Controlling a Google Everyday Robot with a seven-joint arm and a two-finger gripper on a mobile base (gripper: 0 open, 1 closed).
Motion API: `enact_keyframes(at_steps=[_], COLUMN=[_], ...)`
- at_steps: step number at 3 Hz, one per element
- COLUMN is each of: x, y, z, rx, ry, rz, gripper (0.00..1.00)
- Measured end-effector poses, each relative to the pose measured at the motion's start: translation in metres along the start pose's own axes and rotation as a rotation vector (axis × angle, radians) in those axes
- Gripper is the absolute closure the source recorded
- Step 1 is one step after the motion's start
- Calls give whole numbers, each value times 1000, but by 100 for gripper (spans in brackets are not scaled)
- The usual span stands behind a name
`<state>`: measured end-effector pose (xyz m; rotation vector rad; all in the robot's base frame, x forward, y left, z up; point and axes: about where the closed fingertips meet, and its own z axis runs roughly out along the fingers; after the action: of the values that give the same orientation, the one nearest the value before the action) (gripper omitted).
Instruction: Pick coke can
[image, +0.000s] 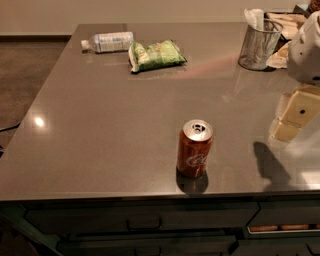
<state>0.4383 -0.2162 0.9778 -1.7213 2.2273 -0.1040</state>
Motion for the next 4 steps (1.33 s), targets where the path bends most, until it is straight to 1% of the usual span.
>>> enact_keyframes(at_steps=[1,2,3,4], x=[0,-9,-16,-28], y=[0,7,17,29], z=[0,5,16,29], rx=[0,-28,-89,-150], ry=[0,-48,-134,-258], rz=[0,-18,-18,-1], gripper=[0,0,0,0])
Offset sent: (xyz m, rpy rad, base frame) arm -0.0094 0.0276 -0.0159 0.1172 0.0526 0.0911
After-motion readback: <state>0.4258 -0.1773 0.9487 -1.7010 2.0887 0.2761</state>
